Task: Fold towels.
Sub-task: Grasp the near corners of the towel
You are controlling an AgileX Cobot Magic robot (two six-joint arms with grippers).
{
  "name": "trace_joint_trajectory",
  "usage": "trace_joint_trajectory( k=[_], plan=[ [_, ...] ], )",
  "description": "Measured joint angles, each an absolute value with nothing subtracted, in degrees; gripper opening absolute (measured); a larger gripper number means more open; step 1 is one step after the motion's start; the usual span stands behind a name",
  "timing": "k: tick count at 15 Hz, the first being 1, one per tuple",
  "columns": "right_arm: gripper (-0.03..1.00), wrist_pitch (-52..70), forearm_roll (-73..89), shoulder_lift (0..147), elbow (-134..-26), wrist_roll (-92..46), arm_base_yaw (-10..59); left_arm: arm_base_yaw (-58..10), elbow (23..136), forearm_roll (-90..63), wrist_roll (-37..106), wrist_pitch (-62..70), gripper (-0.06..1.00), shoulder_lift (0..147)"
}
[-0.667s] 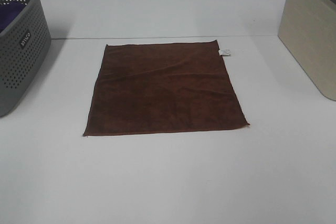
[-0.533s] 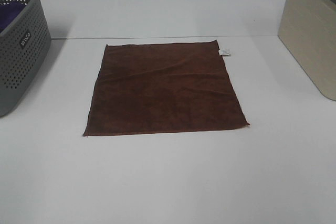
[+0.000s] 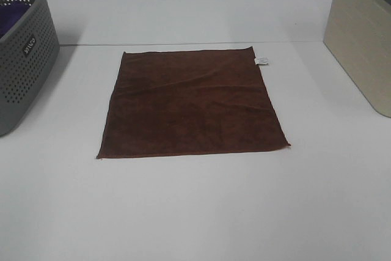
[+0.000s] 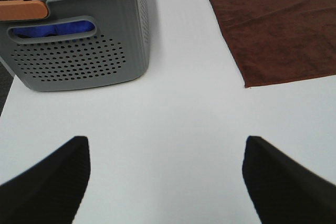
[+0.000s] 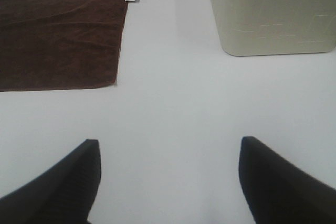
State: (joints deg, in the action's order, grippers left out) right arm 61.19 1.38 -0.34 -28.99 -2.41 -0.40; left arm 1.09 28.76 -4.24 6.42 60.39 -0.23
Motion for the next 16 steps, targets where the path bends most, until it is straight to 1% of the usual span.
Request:
trace_joint_trajectory(
  k=[16],
  plan=[
    [0.70, 61.19, 1.38, -0.34, -28.99, -2.41, -0.40, 1.09, 28.76, -4.24, 6.42, 60.39, 0.76, -0.23]
  ],
)
